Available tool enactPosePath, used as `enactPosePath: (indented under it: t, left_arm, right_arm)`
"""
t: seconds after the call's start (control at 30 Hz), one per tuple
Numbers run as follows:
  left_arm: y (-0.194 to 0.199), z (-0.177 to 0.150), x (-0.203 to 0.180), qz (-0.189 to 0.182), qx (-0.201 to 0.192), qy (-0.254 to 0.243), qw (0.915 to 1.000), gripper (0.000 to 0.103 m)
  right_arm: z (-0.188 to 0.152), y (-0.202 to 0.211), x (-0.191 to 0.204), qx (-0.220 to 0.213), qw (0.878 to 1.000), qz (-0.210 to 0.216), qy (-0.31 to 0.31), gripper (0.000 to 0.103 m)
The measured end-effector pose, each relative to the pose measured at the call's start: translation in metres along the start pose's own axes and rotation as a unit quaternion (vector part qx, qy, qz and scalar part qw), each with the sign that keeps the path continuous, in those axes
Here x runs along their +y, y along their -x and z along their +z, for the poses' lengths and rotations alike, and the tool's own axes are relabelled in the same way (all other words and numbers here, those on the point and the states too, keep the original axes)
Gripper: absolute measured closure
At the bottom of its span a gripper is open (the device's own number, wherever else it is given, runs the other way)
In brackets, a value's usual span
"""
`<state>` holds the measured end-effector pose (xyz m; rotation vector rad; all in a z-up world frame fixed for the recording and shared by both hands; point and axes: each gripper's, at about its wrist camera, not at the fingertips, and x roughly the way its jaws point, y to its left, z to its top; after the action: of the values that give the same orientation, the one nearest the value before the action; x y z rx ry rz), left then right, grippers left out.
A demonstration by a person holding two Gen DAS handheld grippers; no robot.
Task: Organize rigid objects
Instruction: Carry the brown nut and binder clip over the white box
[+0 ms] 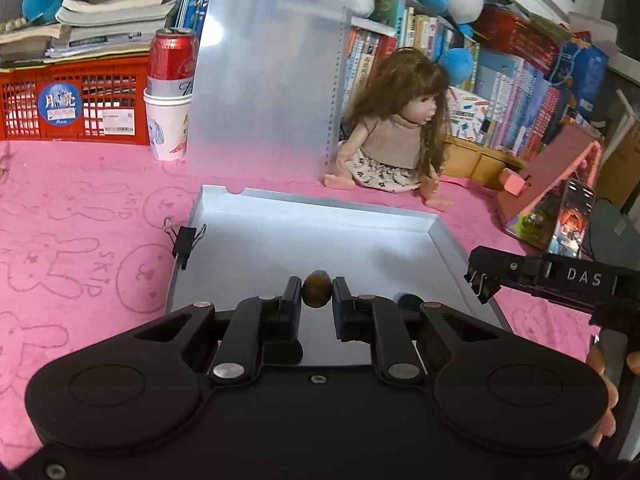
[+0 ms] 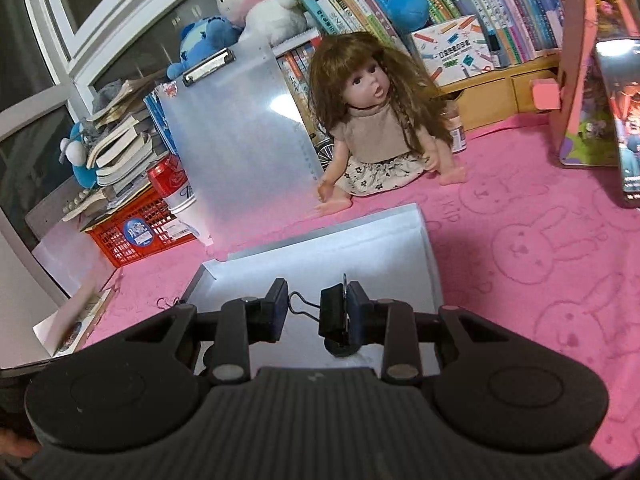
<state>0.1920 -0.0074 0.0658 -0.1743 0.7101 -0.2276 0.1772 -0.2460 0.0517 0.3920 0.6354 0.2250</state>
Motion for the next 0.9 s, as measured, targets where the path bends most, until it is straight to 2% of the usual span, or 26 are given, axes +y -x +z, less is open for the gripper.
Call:
enactPosePath:
  t: [0.3,0.67,0.9]
  left_arm:
    - [-0.047,0.010,0.003,0.028,0.019,-0.007,0.9994,0.088]
    - [-0.085,0.011,0.010,0.056,0.032,-0.015,0.9978,0.088]
    - [-0.093,0.005,0.009,0.060,0.042,-0.023,0.9970,0.087]
  right_arm:
    - [0.007,-0.046,0.008,0.027,0.999,-0.029,0.001,0.066]
    - [0.007,-0.086,0.023,0.047,0.991,-0.099,0.071,0.066]
    - [0.000,-0.099,0.027,0.060,0.989,-0.101,0.088,0.066]
